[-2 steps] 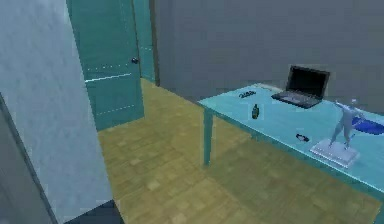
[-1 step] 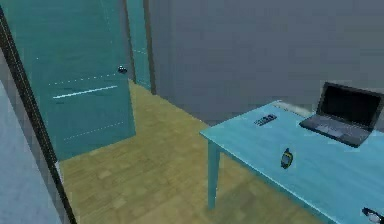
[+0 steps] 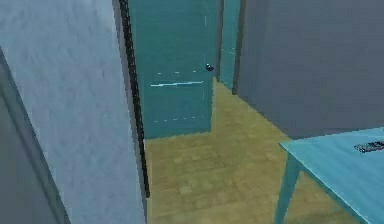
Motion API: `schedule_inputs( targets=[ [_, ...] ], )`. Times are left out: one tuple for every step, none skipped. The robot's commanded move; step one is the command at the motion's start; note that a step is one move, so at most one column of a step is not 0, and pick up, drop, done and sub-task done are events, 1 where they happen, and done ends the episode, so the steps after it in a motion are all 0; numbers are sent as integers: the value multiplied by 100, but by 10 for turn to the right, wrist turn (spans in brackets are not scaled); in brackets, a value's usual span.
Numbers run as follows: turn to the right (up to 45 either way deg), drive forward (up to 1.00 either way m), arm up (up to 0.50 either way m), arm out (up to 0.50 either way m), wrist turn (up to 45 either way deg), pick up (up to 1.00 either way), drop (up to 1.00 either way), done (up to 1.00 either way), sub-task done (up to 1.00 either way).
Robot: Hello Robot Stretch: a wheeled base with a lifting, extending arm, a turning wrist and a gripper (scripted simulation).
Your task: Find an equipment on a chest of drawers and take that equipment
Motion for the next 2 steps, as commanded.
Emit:
schedule_inputs(
  targets=[
    [0,100,0,0,0,0,0,0,0],
    [0,25,0,0,0,0,0,0,0]
  ],
)
